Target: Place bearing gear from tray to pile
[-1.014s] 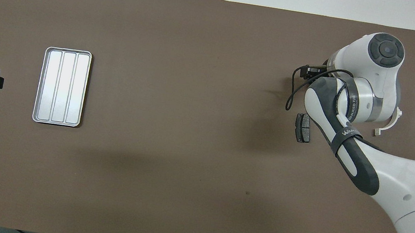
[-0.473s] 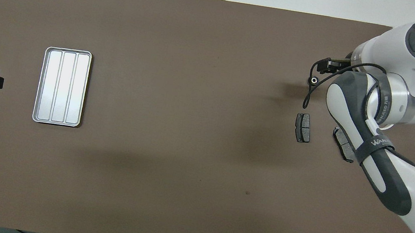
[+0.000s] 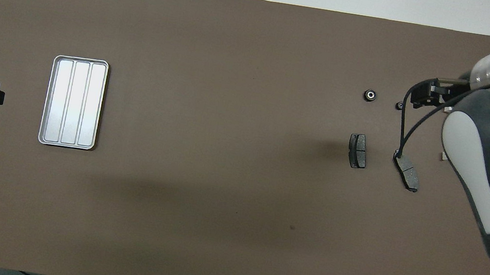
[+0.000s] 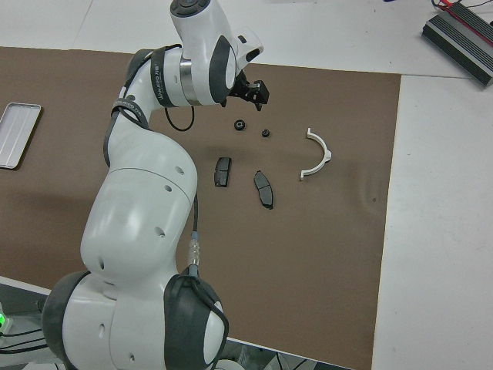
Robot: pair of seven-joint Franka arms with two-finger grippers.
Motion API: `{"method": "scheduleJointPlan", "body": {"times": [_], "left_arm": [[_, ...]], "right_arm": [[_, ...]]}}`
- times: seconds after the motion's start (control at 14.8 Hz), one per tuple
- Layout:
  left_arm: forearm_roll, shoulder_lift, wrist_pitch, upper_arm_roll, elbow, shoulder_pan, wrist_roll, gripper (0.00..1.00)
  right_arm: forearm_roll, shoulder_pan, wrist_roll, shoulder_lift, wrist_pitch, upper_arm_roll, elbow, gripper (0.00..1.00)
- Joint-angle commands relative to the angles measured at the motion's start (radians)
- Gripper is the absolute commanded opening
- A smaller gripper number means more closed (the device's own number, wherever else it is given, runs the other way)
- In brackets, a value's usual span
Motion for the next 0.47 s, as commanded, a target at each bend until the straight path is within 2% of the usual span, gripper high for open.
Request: {"method": "scheduleJointPlan", "body": {"times": [0.0,0.2,0.41], "left_arm": [[-0.003,-0.021,-0.001,0.007,-0.015,-0.008,0.004,1.0],[-0.003,-0.021,-0.001,0.007,-0.015,-0.008,0.004,1.0],[-0.003,-0.021,-0.001,0.006,-0.015,-0.008,0.004,1.0]], "right_arm": [[0.065,-0.023,-0.019,-0.171,-0.167,0.007,-0.043,1.0],[0.068,-0.022,-0.019,-0.268,-0.309,0.007,-0.043,1.0],[0.071,-0.026,-0.019,-0.296,-0.39,0.01,-0.038,1.0]]}}
